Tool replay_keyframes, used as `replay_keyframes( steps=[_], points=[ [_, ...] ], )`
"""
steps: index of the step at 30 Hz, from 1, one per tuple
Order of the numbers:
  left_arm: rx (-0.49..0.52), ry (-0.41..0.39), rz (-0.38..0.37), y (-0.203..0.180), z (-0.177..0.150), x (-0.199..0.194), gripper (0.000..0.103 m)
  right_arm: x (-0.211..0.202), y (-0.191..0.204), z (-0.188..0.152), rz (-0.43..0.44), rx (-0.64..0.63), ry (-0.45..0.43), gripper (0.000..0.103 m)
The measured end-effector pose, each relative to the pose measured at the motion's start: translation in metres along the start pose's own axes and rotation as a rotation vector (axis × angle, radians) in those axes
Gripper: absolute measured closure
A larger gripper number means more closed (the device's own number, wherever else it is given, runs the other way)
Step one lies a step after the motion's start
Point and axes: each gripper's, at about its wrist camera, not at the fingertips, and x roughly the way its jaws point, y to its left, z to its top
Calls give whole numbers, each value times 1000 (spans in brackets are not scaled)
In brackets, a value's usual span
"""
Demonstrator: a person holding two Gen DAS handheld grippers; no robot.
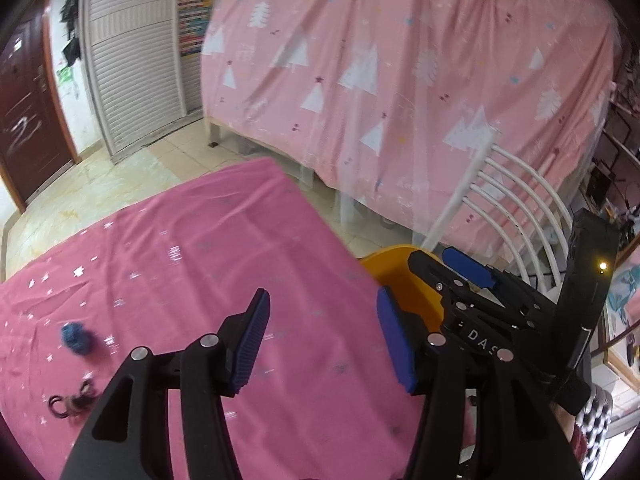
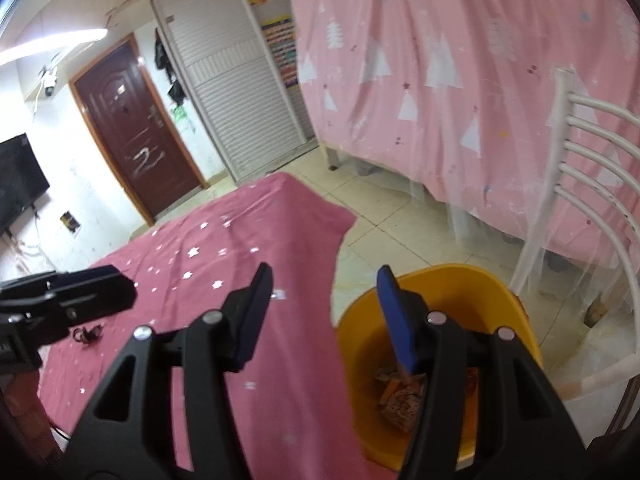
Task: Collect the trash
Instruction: 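Carry the spool and paper over the yellow bucket and open both tools, then move both open tools back over the blue yarn ball and black cable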
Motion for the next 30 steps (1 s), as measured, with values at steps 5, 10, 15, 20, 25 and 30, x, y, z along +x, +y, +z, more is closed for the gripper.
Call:
replay_keyframes(
  steps=[5, 10, 15, 20, 25, 30],
  points=[
    [-52, -15, 28, 41, -8, -14, 50, 10, 36, 2, 21, -71, 24, 51],
    [-98, -27, 50, 73, -18, -26, 50, 18, 69, 2, 42, -130, 44, 45],
    [-130, -39, 78, 105, -30, -38, 49, 26, 100, 0, 68, -178, 67, 45],
    [-145, -39, 115, 138, -44, -48, 49, 36, 127, -3, 92, -219, 89, 45],
    [-157, -23, 131, 164, -58, -48, 49, 46, 154, -8, 116, -268, 113, 44],
    [-176, -2, 134, 188, -73, -44, 49, 55, 185, -14, 135, -323, 136, 43]
  ],
)
